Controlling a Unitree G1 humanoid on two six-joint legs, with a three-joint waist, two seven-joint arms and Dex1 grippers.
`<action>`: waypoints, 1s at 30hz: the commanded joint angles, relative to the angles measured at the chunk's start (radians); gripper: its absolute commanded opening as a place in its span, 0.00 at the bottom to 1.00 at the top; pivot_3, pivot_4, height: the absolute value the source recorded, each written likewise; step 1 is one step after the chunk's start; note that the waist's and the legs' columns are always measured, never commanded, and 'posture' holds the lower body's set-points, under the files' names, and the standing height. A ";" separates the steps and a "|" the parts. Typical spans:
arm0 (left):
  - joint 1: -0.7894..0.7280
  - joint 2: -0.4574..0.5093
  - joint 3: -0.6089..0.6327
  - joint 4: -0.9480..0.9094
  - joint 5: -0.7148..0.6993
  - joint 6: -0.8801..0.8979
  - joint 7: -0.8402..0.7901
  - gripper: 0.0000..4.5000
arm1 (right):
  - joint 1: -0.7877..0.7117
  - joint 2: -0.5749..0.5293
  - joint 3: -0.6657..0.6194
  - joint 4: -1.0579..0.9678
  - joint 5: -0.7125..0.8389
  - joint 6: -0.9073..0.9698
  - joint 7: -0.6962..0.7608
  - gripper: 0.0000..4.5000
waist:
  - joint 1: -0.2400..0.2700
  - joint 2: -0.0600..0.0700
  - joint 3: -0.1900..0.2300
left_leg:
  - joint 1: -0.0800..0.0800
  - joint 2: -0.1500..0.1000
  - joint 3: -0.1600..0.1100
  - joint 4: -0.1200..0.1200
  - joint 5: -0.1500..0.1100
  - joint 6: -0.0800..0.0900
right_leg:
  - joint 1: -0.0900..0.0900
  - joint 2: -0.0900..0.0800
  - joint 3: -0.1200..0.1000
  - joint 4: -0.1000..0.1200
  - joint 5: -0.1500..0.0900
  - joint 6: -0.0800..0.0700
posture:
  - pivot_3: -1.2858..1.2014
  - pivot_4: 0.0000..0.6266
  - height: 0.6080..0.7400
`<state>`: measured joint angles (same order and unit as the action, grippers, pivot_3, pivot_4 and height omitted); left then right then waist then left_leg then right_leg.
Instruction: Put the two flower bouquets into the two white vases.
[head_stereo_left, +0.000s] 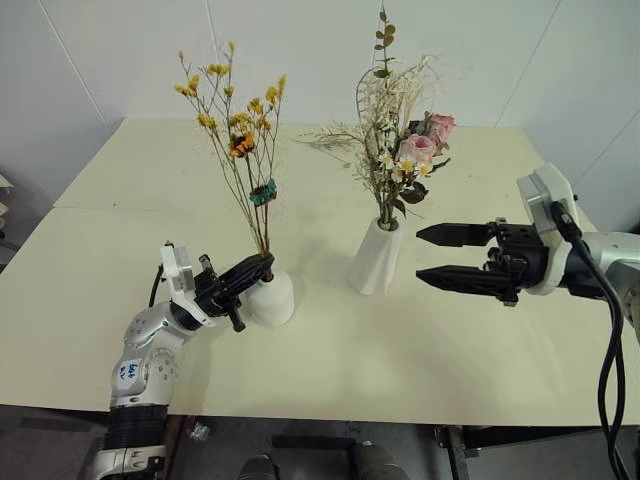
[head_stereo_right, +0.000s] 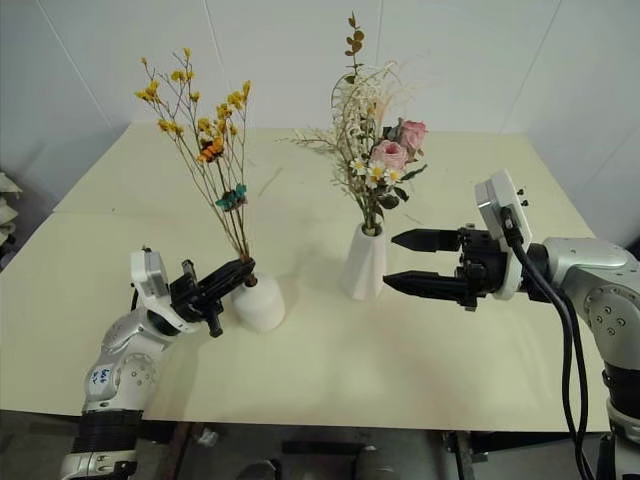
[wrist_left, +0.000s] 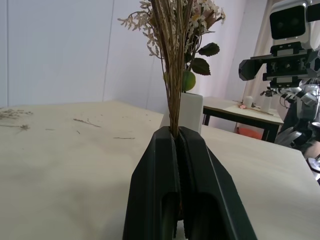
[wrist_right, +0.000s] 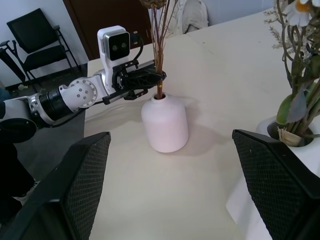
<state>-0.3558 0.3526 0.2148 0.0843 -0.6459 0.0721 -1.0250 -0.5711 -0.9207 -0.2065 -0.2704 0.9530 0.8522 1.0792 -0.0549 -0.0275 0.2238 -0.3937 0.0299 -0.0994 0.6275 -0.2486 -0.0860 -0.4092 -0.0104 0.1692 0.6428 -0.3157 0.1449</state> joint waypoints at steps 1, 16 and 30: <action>-0.013 -0.002 -0.015 0.003 0.035 -0.069 -0.029 0.01 | 0.004 0.008 -0.050 -0.032 0.024 -0.014 -0.013 0.92 | 0.000 0.000 0.000 | 0.000 0.000 0.000 0.000 0.000 0.000 | 0.000 0.000 0.000 0.000 0.000 0.000 | 0.52 0.24 1.00; 0.009 0.065 0.004 -0.042 0.065 -0.078 0.005 0.36 | 0.000 0.031 -0.035 -0.031 0.026 -0.021 -0.027 0.92 | -0.002 0.000 0.000 | 0.000 0.000 0.000 0.000 0.000 0.000 | 0.000 0.000 0.000 0.000 0.000 0.000 | 0.52 0.24 1.00; 0.016 0.377 0.096 -0.078 -0.009 0.042 -0.162 0.99 | -0.017 0.020 0.000 0.025 -0.014 -0.044 0.050 0.92 | -0.003 0.000 0.000 | 0.000 0.001 0.000 -0.005 0.000 0.000 | -0.001 0.000 0.000 -0.005 0.000 -0.001 | 0.52 0.24 1.00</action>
<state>-0.3243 0.6884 0.2732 0.0417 -0.6181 0.0874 -1.1497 -0.5699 -0.8773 -0.1968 -0.2427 0.9447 0.8272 1.1016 -0.0578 -0.0275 0.2238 -0.3941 0.0306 -0.0993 0.6217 -0.2489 -0.0856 -0.4102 -0.0107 0.1689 0.6376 -0.3160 0.1443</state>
